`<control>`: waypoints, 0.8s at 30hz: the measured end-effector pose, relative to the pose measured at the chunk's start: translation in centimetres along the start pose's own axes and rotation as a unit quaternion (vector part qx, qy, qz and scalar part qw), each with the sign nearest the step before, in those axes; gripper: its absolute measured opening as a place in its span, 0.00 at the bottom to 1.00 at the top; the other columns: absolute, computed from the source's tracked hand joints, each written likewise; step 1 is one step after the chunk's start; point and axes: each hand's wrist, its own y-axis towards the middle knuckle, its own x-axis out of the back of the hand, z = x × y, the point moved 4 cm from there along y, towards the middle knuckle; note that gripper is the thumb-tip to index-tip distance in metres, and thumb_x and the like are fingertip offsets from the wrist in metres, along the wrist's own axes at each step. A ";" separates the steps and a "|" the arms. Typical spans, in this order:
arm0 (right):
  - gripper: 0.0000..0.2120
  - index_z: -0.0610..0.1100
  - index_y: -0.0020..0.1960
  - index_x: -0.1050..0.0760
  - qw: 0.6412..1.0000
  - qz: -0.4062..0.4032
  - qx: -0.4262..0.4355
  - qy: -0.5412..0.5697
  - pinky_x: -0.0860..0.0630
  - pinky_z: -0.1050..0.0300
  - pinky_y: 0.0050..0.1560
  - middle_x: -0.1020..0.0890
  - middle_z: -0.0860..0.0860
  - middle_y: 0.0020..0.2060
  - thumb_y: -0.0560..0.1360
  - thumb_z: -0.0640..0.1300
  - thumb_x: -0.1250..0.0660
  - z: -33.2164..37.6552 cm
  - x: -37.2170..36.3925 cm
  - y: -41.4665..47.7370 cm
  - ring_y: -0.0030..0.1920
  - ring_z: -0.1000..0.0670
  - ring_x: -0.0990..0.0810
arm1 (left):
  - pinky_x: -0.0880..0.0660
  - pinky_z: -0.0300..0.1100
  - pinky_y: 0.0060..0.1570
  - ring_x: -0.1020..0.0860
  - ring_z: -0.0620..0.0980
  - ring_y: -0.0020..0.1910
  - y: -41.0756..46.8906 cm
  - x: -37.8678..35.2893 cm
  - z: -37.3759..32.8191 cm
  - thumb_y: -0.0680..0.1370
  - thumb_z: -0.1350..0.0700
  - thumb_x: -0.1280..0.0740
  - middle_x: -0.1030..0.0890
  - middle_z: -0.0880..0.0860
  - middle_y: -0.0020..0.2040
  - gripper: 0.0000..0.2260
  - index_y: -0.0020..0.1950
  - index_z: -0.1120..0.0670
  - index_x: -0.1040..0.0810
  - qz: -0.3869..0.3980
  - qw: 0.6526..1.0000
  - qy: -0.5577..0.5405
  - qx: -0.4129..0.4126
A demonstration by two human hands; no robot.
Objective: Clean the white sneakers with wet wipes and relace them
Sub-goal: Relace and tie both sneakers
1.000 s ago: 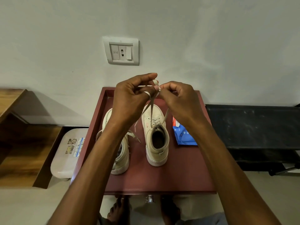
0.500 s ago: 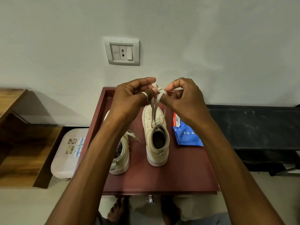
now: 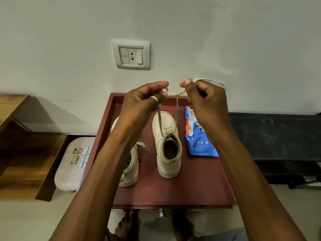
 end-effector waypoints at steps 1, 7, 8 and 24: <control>0.17 0.43 0.45 0.18 1.000 -0.004 -0.003 0.009 0.21 0.47 0.42 0.19 0.51 0.34 0.80 0.54 0.36 0.0 0.1 0.0 0.35 0.48 0.22 | 0.21 0.41 0.54 0.17 0.47 0.51 0.0 0.1 0.0 0.77 0.64 0.28 0.13 0.51 0.51 0.12 0.58 0.53 0.15 -0.009 1.000 -0.010 0.002; 0.13 0.43 0.49 0.17 0.969 0.020 -0.162 0.185 0.27 0.60 0.32 0.24 0.54 0.27 0.80 0.51 0.35 -1.5 0.3 -0.1 0.27 0.55 0.27 | 0.19 0.44 0.53 0.15 0.52 0.53 0.2 0.6 0.5 0.75 0.61 0.24 0.12 0.53 0.50 0.08 0.54 0.54 0.14 -0.076 0.996 -0.023 0.026; 0.13 0.42 0.49 0.17 0.961 0.015 -0.186 0.205 0.28 0.61 0.31 0.24 0.54 0.27 0.79 0.50 0.34 -2.0 0.5 -0.1 0.27 0.55 0.27 | 0.19 0.42 0.51 0.15 0.51 0.53 0.2 0.9 0.6 0.75 0.61 0.24 0.12 0.52 0.49 0.08 0.53 0.53 0.14 -0.084 0.996 -0.003 0.028; 0.15 0.42 0.30 0.21 0.931 -0.108 -0.304 -0.170 0.18 0.50 0.44 0.17 0.50 0.26 0.70 0.51 0.32 -12.0 8.7 0.4 0.33 0.48 0.16 | 0.25 0.44 0.42 0.20 0.55 0.44 -0.8 12.0 1.3 0.72 0.54 0.29 0.16 0.49 0.42 0.04 0.39 0.44 0.17 -0.105 0.801 0.563 0.173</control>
